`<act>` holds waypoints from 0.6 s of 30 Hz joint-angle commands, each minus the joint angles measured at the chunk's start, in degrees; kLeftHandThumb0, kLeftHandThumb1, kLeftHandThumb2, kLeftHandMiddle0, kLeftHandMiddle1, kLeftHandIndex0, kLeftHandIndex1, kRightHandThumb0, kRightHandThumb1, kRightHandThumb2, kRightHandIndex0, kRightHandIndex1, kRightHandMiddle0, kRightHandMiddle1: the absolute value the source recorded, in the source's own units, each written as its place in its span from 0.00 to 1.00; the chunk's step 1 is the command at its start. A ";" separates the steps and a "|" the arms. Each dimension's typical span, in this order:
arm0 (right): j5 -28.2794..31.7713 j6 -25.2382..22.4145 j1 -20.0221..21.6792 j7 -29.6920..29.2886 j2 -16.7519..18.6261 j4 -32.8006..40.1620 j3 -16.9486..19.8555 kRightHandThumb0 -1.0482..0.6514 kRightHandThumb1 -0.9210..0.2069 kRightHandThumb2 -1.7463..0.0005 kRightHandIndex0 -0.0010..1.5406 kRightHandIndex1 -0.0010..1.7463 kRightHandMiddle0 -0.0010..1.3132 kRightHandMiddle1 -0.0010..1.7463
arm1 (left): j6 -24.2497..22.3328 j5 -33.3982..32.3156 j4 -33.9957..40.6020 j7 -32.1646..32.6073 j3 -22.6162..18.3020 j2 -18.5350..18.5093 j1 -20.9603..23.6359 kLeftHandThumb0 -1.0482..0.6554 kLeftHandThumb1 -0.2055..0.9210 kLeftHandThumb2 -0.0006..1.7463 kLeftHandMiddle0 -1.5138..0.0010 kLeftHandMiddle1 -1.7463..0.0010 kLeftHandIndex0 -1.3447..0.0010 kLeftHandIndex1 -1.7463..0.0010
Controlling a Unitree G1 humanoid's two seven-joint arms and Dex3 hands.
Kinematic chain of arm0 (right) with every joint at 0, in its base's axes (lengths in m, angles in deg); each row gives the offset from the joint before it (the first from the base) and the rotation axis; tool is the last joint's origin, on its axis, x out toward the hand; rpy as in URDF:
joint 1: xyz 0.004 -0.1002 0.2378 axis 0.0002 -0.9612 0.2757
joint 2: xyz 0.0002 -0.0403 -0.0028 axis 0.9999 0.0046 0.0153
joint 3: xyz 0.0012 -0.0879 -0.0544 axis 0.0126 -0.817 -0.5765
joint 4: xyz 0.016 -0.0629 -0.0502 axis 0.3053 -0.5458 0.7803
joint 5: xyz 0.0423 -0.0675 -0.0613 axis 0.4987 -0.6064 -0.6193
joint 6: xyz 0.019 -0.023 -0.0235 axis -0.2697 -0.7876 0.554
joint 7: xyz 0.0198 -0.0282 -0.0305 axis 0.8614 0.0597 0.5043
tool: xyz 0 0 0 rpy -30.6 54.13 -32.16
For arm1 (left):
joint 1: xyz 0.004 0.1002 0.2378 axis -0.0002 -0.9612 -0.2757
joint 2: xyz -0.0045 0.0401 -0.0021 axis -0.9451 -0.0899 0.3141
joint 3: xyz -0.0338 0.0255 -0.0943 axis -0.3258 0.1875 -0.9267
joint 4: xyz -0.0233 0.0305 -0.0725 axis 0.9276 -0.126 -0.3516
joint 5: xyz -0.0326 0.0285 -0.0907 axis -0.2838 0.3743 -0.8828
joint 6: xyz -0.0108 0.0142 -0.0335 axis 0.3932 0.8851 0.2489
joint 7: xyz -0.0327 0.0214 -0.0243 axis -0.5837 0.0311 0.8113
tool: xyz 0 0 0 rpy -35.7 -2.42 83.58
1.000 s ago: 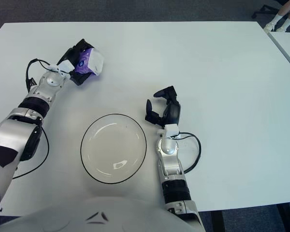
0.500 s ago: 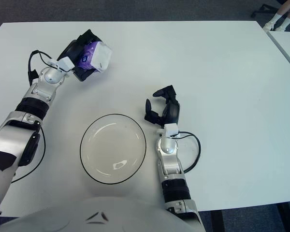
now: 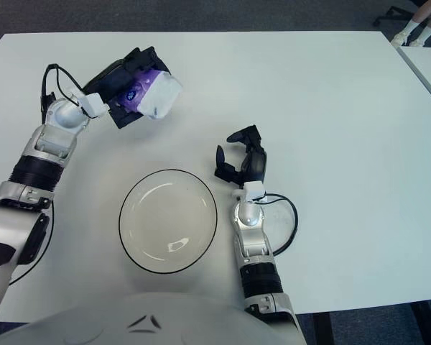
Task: Put the tissue paper into the plate.
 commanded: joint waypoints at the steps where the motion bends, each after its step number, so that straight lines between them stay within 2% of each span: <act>1: -1.26 0.70 -4.96 0.24 -1.78 -9.69 1.08 0.61 0.49 0.35 0.45 0.78 0.35 1.00 | 1.48 0.87 7.78 -3.16 1.19 -2.17 -3.32 0.61 0.11 1.00 0.42 0.00 0.45 0.03; 3: -1.24 0.69 -4.93 0.22 -1.73 -9.67 1.09 0.61 0.48 0.35 0.45 0.78 0.35 1.00 | 1.42 0.56 10.21 -4.29 1.43 -2.63 -4.18 0.61 0.11 1.00 0.42 0.00 0.46 0.03; 6: -1.08 0.85 -4.85 0.36 -1.69 -9.67 1.08 0.61 0.47 0.36 0.44 0.78 0.34 1.00 | 4.70 1.05 11.70 -4.61 2.19 -2.81 -4.98 0.61 0.12 1.00 0.42 0.00 0.46 0.02; 9: -1.05 0.90 -4.78 0.43 -1.68 -9.72 1.11 0.61 0.46 0.37 0.44 0.78 0.33 1.00 | 4.82 1.14 12.84 -4.95 2.25 -2.68 -5.64 0.61 0.12 1.00 0.42 0.00 0.46 0.02; 13: -1.02 1.01 -4.78 0.53 -1.55 -9.47 1.11 0.61 0.46 0.37 0.44 0.78 0.33 1.00 | 2.27 -5.35 18.81 -12.90 4.70 -4.73 -7.42 0.61 0.12 1.00 0.42 0.00 0.48 0.01; 18: -2.10 1.05 -5.17 -0.36 -1.31 -8.38 0.82 0.61 0.45 0.38 0.43 0.78 0.32 1.00 | 3.07 -10.11 20.58 -19.41 6.28 -6.12 -6.70 0.61 0.12 1.00 0.41 0.01 0.49 0.00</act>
